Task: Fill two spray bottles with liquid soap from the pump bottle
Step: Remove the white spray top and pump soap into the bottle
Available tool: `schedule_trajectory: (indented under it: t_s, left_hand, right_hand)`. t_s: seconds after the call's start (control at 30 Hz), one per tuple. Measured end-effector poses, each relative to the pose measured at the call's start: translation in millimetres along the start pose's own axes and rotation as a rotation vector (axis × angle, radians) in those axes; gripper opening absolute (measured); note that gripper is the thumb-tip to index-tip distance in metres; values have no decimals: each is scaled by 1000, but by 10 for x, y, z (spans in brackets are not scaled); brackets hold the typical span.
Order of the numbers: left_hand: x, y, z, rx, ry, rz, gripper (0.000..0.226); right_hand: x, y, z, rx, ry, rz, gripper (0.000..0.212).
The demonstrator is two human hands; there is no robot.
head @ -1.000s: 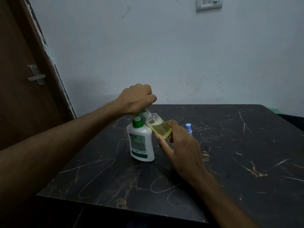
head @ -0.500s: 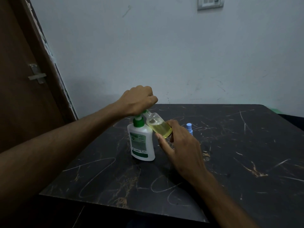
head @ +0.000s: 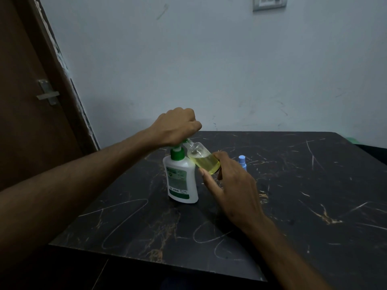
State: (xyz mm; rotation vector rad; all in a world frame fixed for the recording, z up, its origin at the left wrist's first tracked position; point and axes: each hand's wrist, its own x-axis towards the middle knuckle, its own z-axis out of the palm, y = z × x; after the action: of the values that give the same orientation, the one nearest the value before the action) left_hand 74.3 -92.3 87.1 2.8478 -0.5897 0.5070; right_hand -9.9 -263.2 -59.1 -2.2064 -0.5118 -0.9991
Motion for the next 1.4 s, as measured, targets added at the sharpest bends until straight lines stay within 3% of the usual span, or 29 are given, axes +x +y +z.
schedule_trajectory:
  t_s: [1.4]
  left_hand:
    - [-10,27,-9,-6,17,-26,32]
  right_hand:
    - [0,-2,-10,-13,-32,18,35]
